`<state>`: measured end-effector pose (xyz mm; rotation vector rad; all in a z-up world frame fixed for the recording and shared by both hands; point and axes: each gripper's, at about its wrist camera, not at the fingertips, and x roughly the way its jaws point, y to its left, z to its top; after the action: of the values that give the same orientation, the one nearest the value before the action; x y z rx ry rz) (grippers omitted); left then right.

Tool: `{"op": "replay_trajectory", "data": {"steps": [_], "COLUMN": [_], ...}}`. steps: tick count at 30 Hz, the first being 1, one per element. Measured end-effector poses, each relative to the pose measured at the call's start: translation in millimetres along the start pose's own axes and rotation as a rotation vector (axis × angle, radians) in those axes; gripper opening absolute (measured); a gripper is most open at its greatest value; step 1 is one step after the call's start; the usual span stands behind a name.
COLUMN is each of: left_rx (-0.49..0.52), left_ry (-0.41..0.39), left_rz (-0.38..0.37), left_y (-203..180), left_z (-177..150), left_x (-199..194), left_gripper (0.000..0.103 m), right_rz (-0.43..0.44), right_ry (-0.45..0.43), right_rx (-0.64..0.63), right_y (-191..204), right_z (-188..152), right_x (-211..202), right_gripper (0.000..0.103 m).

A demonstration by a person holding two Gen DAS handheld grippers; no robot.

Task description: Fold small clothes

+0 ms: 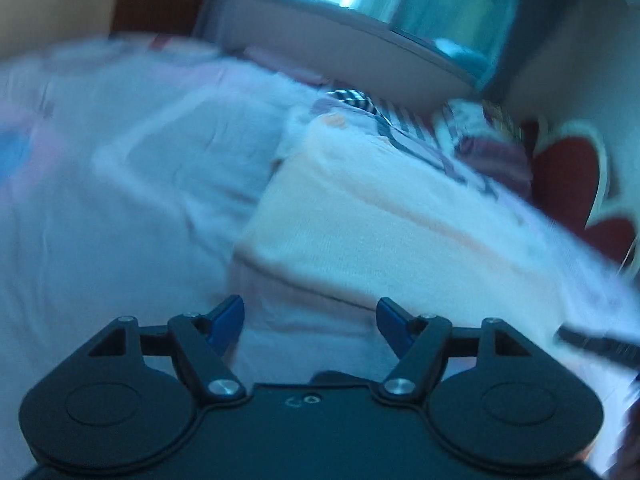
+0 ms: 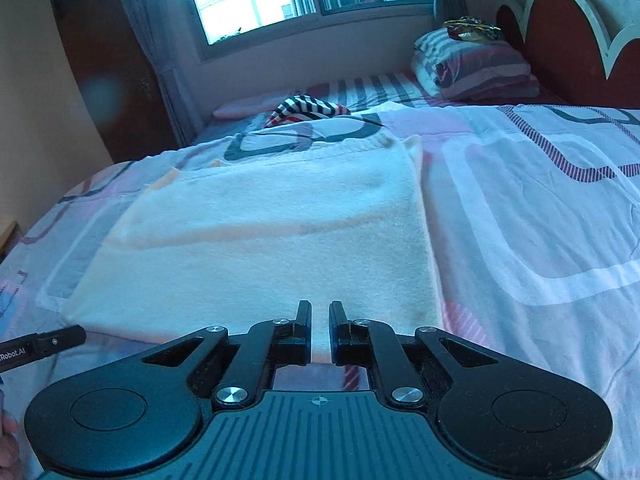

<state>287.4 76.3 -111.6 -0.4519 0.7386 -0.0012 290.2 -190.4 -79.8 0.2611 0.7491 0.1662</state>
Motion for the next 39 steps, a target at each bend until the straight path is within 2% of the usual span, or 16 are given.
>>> {"op": "replay_trajectory", "data": {"steps": [4, 7, 10, 12, 13, 17, 20, 21, 22, 25, 26, 28, 29, 32, 35, 39], "left_rx": [-0.289, -0.392, -0.419, -0.419, -0.421, -0.461, -0.483, -0.491, -0.506, -0.514, -0.522, -0.536, -0.549, -0.502, -0.360, -0.138], "left_ry": [-0.033, -0.066, -0.117, -0.124, -0.129, -0.138, -0.164, -0.169, -0.169, -0.167, -0.168, -0.158, -0.146, -0.134, -0.183, -0.157], "left_rz": [-0.107, -0.138, -0.145, -0.137, -0.129, -0.108, -0.128, -0.143, -0.140, -0.128, -0.125, -0.094, -0.080, -0.071, -0.115, -0.179], "left_y": [23.7, 29.9, 24.7, 21.9, 20.9, 22.0, 23.1, 23.3, 23.4, 24.7, 26.0, 28.2, 31.0, 28.9, 3.5, -51.2], "left_z": [12.3, 20.1, 20.8, 20.6, 20.7, 22.8, 20.9, 18.3, 15.0, 16.0, 18.5, 25.9, 29.7, 42.2, 54.1, 68.9], "left_x": [15.4, 34.4, 48.5, 58.2, 62.2, 70.7, 66.1, 62.8, 61.9, 64.5, 67.2, 73.9, 78.1, 79.9, 63.3, 53.2], "left_gripper": [0.070, 0.069, 0.063, 0.043, 0.039, 0.011, 0.011, 0.024, 0.029, 0.030, 0.029, 0.020, 0.010, 0.006, 0.006, 0.006], "right_rz": [0.038, 0.056, 0.073, 0.083, 0.085, 0.095, 0.100, 0.087, 0.084, 0.103, 0.111, 0.082, 0.085, 0.089, 0.110, 0.094], "right_ry": [-0.006, -0.027, -0.025, -0.026, -0.028, -0.029, -0.019, -0.009, -0.004, -0.032, -0.038, 0.005, -0.003, -0.011, -0.012, -0.093], "right_rx": [0.013, 0.006, 0.003, 0.002, -0.001, -0.018, -0.040, -0.058, -0.066, -0.074, -0.081, -0.099, -0.102, -0.105, -0.054, 0.097], "right_y": [12.6, 24.1, 33.0, 37.1, 39.3, 48.4, 51.2, 52.1, 52.2, 53.5, 54.6, 55.9, 54.2, 52.4, 44.4, 12.3], "right_z": [5.3, 15.0, 28.0, 36.9, 40.9, 51.7, 51.8, 50.3, 48.7, 49.3, 49.6, 47.2, 44.2, 41.9, 44.2, 51.3], "right_x": [12.3, 26.4, 49.5, 65.6, 73.1, 97.9, 108.8, 113.7, 116.4, 110.1, 109.4, 120.7, 123.2, 121.6, 118.0, 86.5], "right_gripper": [0.008, 0.008, 0.008, 0.008, 0.008, 0.008, 0.008, 0.008, 0.008, 0.008, 0.008, 0.008, 0.008, 0.008, 0.008, 0.008]}}
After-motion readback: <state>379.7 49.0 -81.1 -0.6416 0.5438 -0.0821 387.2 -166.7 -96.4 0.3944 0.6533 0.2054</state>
